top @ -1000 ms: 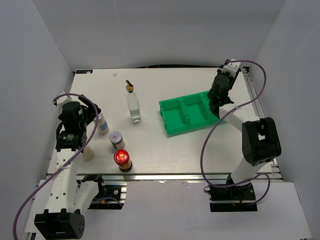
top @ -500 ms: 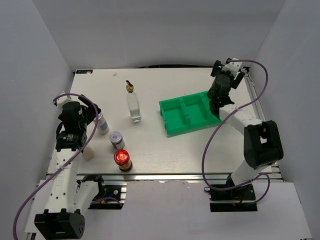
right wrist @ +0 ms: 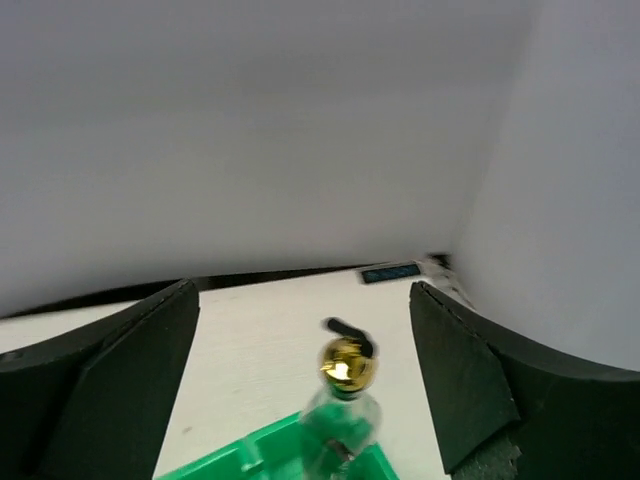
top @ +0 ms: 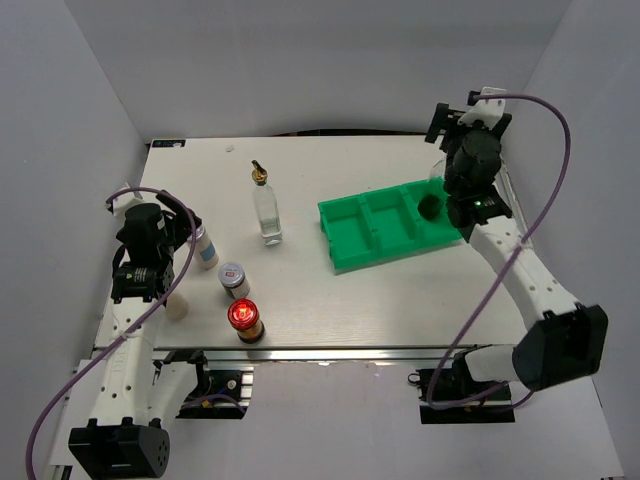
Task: Organize the condiment bottles
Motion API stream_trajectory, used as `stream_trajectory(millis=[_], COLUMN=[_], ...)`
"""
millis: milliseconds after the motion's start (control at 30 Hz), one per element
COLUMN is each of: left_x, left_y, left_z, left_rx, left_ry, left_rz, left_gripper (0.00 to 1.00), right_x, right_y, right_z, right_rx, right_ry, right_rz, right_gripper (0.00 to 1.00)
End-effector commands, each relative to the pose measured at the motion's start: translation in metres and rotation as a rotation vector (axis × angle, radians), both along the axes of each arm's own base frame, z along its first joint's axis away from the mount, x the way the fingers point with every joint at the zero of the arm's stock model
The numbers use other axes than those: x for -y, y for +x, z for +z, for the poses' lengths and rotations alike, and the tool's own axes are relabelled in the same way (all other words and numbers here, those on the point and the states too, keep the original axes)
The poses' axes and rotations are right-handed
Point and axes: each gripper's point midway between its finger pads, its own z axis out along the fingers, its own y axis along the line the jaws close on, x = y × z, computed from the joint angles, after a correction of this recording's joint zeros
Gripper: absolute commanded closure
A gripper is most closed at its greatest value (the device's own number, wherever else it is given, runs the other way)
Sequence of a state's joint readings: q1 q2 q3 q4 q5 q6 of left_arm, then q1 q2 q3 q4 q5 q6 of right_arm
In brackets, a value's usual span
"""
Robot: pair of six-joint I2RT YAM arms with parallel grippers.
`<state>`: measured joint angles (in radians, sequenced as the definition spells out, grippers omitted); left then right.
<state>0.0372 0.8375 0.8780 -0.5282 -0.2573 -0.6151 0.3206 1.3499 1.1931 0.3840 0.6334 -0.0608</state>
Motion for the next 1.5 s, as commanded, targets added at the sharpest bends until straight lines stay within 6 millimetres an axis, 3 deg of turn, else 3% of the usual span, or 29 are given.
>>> stream_trajectory(millis=[0, 133, 200, 233, 267, 333, 367, 433, 467, 533, 567, 633, 667, 833, 933, 1000, 1200, 1267, 1300, 1433, 1467], left_x=[-0.005, -0.007, -0.007, -0.008, -0.01, -0.01, -0.011, -0.009, -0.009, -0.008, -0.008, -0.007, -0.006, -0.003, -0.002, -0.001, 0.0, 0.0, 0.0, -0.001, -0.001], left_y=[-0.004, -0.004, -0.004, -0.004, -0.004, -0.004, -0.004, -0.002, -0.001, 0.0, 0.0, 0.001, 0.001, 0.003, 0.003, 0.004, 0.004, 0.003, 0.004, 0.003, 0.003], left_z=[0.014, 0.013, 0.01, 0.011, 0.011, 0.011, 0.011, 0.009, 0.01, 0.008, 0.007, 0.006, 0.006, 0.005, 0.003, 0.003, 0.001, 0.0, -0.001, -0.001, 0.0], left_rx=[0.027, 0.012, 0.0, -0.003, -0.006, -0.01, -0.01, -0.02, -0.018, -0.026, -0.029, -0.03, -0.03, -0.025, -0.029, -0.027, -0.031, -0.032, -0.032, -0.033, -0.031], left_ry=[0.005, 0.004, 0.003, 0.005, 0.008, 0.009, 0.009, 0.007, 0.006, 0.006, 0.006, 0.005, 0.003, -0.006, -0.009, -0.009, -0.01, -0.01, -0.01, -0.008, -0.01], left_rz=[0.034, 0.046, 0.048, 0.05, 0.06, 0.065, 0.065, 0.058, 0.055, 0.053, 0.053, 0.045, 0.04, 0.021, 0.014, 0.011, 0.008, 0.008, 0.006, 0.007, 0.008], left_gripper=[0.02, 0.02, 0.02, 0.02, 0.02, 0.02, 0.02, 0.02, 0.02, 0.02, 0.02, 0.02, 0.02, 0.02, 0.02, 0.02, 0.02, 0.02, 0.02, 0.02, 0.02], right_x=[-0.077, -0.185, -0.221, -0.243, -0.259, -0.292, -0.306, -0.332, -0.346, -0.367, -0.378, -0.392, -0.4, -0.422, -0.435, -0.438, -0.455, -0.457, -0.457, -0.455, -0.448], right_y=[-0.032, -0.089, -0.104, -0.115, -0.115, -0.125, -0.122, -0.128, -0.123, -0.12, -0.112, -0.106, -0.099, -0.079, -0.062, -0.053, -0.048, -0.049, -0.049, -0.061, -0.065], right_z=[0.018, 0.004, -0.021, -0.023, -0.034, -0.032, -0.045, -0.039, -0.054, -0.042, -0.057, -0.048, -0.061, -0.059, -0.07, -0.071, -0.078, -0.08, -0.078, -0.069, -0.052], right_rx=[-0.056, -0.082, -0.138, -0.134, -0.154, -0.093, -0.104, -0.045, -0.07, -0.026, -0.059, -0.049, -0.076, -0.013, -0.015, 0.002, 0.006, 0.007, 0.01, 0.009, 0.036], right_ry=[-0.105, -0.313, -0.378, -0.375, -0.372, -0.364, -0.36, -0.32, -0.311, -0.245, -0.225, -0.14, -0.13, -0.099, -0.066, -0.049, -0.047, -0.047, -0.046, -0.052, -0.045], right_rz=[0.489, 0.942, 1.079, 1.138, 1.172, 1.233, 1.245, 1.283, 1.298, 1.303, 1.301, 1.3, 1.296, 1.233, 1.196, 1.165, 1.188, 1.192, 1.192, 1.23, 1.231], right_gripper=[0.11, 0.11, 0.11, 0.11, 0.11, 0.11, 0.11, 0.11, 0.11, 0.11, 0.11, 0.12, 0.13, 0.13, 0.17, 0.22, 0.4, 0.56, 0.73, 1.0, 1.0])
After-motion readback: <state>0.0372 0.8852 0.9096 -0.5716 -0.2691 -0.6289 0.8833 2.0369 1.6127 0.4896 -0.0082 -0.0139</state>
